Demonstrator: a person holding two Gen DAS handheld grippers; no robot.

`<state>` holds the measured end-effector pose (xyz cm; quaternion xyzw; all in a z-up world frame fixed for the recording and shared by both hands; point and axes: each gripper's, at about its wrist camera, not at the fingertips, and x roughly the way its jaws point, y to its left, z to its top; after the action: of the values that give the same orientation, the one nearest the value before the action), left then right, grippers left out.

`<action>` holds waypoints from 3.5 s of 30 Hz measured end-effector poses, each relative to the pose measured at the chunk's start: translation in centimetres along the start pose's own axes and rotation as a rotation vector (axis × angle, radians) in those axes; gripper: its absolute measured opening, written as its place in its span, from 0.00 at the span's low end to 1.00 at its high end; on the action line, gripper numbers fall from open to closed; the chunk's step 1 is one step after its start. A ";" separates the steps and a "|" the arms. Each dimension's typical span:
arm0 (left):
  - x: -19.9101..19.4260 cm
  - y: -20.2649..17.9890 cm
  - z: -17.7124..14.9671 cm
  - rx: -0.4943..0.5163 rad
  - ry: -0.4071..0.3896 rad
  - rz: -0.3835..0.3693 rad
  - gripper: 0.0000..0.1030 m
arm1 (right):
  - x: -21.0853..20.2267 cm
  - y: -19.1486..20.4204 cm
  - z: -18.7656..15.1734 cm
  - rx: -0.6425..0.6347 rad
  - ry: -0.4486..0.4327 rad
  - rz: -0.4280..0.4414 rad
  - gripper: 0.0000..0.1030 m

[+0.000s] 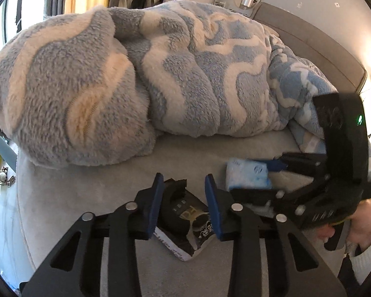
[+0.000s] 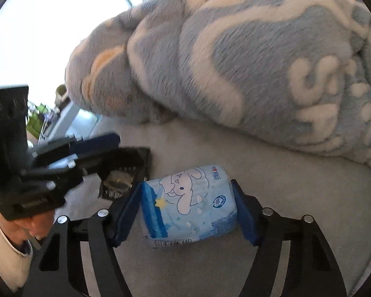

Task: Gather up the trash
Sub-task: 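Grasp the blue tissue pack with the right tool while the left tool approaches black items, then grasp the black curved clip with the left tool, then carry the black clip and blue tissue pack over the green bin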

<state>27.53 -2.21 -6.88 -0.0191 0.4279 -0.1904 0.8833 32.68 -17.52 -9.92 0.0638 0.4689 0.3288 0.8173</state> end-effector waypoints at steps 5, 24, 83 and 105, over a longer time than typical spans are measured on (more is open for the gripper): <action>0.8 -0.2 -0.2 0.007 0.015 0.029 0.35 | -1.1 -0.9 0.3 0.023 -0.026 -0.017 0.68; 1.7 0.2 -1.5 0.017 0.042 0.109 0.19 | -3.1 -0.3 0.2 0.024 -0.060 -0.036 0.68; -15.6 1.5 -13.8 -0.154 -0.057 0.197 0.19 | -7.8 17.1 -9.2 -0.087 -0.173 -0.034 0.68; -17.6 12.5 -19.1 -0.320 0.057 0.309 0.19 | -2.4 25.7 -7.1 -0.190 -0.133 0.040 0.68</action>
<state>7.05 18.04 -8.20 -0.0880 0.4755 0.0169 0.8752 13.85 -0.40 -1.50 0.0174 0.3788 0.3831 0.8423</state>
